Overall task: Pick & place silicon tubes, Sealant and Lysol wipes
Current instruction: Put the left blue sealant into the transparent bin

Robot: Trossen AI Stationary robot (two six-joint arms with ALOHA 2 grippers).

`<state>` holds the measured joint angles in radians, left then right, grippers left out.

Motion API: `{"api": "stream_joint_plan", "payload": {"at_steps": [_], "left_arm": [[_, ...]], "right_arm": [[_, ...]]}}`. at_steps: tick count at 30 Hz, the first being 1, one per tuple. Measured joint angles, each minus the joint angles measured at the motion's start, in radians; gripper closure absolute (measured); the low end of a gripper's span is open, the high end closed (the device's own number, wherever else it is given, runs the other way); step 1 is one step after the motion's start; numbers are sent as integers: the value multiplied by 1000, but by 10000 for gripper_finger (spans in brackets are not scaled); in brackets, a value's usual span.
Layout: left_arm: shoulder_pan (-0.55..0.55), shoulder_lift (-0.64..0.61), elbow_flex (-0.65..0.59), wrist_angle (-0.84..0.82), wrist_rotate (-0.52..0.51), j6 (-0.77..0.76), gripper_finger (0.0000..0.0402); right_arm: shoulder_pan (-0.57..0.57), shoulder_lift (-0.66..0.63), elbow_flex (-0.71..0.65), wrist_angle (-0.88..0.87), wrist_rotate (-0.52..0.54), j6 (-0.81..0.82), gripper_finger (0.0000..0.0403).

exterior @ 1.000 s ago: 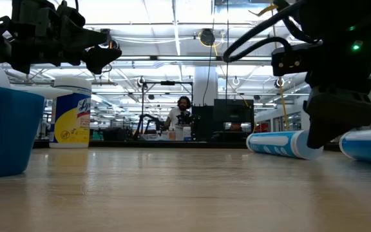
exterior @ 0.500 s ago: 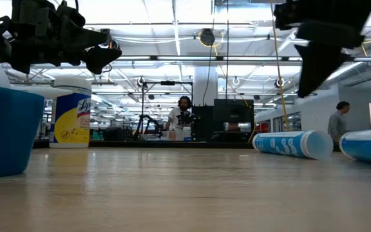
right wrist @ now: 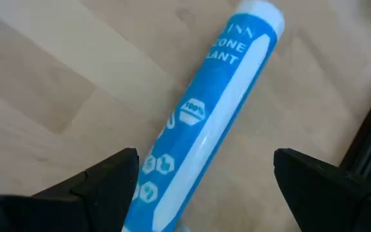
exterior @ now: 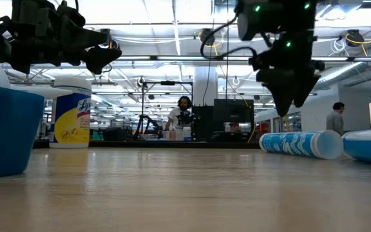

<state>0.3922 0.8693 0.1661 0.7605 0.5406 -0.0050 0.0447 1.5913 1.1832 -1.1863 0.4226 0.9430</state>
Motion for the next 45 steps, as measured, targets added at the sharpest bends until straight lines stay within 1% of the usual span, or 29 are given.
{"api": "stream_joint_plan", "payload": {"at_steps": [4, 8, 11, 14, 23, 35, 42, 45], "left_arm": [[0, 0, 0, 0, 0, 0, 91], [0, 0, 0, 0, 0, 0, 91], [0, 0, 0, 0, 0, 0, 91], [0, 0, 0, 0, 0, 0, 91], [0, 0, 0, 0, 0, 0, 92], [0, 0, 0, 0, 0, 0, 91], [0, 0, 0, 0, 0, 0, 92], [0, 0, 0, 0, 0, 0, 92]], "right_arm": [[-111, 0, -20, 48, -95, -100, 64], [-189, 0, -48, 152, -163, -175, 64], [-224, 0, -72, 210, -188, -195, 64], [-245, 0, -93, 238, -188, -198, 64], [-260, 0, -160, 271, -187, -175, 64], [-260, 0, -298, 471, -189, -170, 64], [-260, -6, -375, 602, -184, -116, 64], [-260, -6, -391, 623, -181, -98, 64]]}}
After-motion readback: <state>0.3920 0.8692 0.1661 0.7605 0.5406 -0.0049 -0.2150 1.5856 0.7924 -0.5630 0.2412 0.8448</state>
